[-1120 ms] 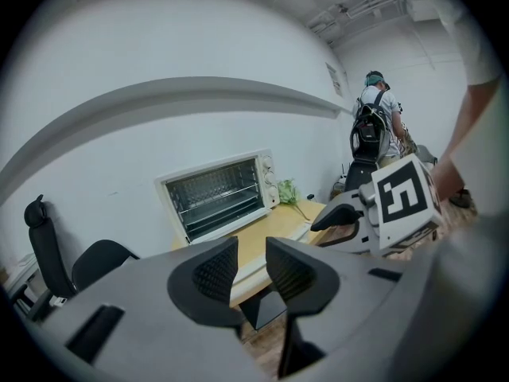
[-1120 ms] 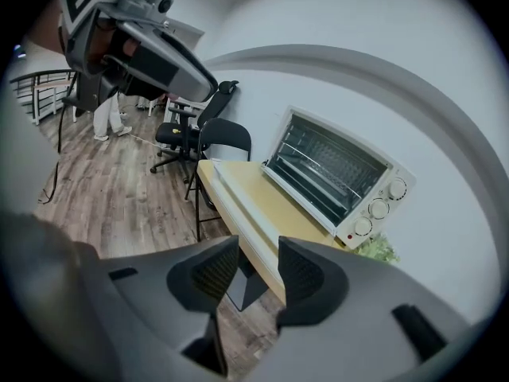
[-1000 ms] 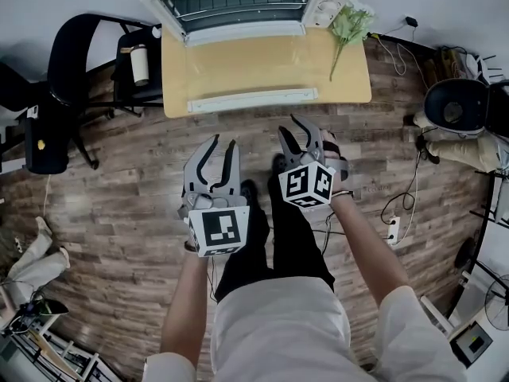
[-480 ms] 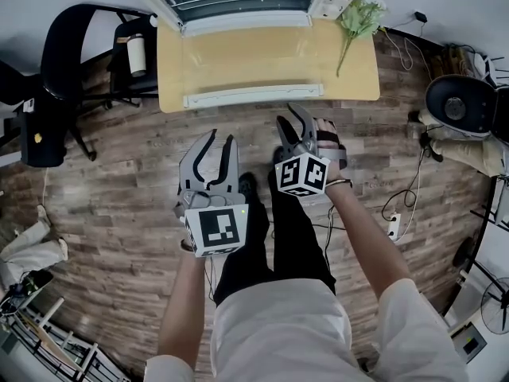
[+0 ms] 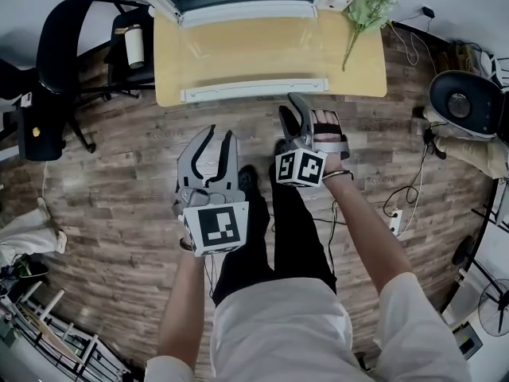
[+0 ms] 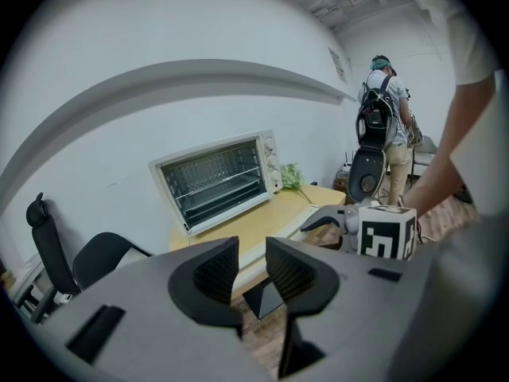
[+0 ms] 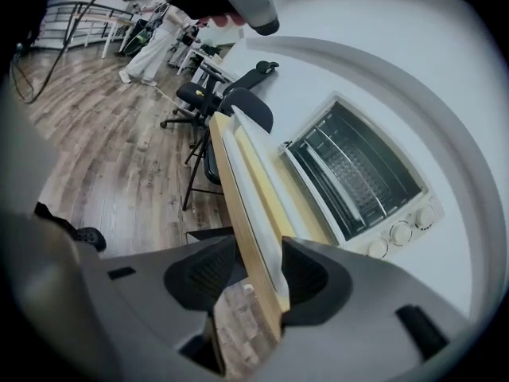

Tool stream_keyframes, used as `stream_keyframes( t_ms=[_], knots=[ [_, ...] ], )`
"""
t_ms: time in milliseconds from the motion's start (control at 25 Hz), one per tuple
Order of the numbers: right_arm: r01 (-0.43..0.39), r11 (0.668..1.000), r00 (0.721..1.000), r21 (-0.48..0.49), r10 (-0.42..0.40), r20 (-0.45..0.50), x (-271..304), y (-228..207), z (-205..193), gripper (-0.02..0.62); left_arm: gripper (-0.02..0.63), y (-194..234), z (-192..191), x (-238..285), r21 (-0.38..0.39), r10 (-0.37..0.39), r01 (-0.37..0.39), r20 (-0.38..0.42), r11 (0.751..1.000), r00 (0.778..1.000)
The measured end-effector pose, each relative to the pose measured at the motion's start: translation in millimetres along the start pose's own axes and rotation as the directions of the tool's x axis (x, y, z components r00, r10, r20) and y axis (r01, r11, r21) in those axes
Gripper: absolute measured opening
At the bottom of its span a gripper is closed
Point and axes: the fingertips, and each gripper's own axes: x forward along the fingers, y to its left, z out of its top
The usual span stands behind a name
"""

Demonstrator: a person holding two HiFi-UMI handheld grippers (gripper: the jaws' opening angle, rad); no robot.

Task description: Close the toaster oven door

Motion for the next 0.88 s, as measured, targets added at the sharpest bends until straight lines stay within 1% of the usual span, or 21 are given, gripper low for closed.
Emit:
stream_keyframes(
  t_ms=[80,160,880],
  knots=[
    [0.011,0.999,1.000,-0.031,-0.011,0.003,1,1,0,0.169,0.087,0,-1,0,-0.003,0.004,-0.004,-0.003,1.000,1.000],
    [0.012,0.999,1.000,-0.041,-0.012,0.002,3,2,0,0.169,0.087,0,-2,1,-0.004,0.007,-0.007,-0.007,1.000,1.000],
    [0.035,0.998,0.999,-0.048,-0.036,-0.019,16,7,-6,0.187,0.087,-4,-13,5,-0.011,0.010,-0.011,-0.028,1.000,1.000]
  ],
)
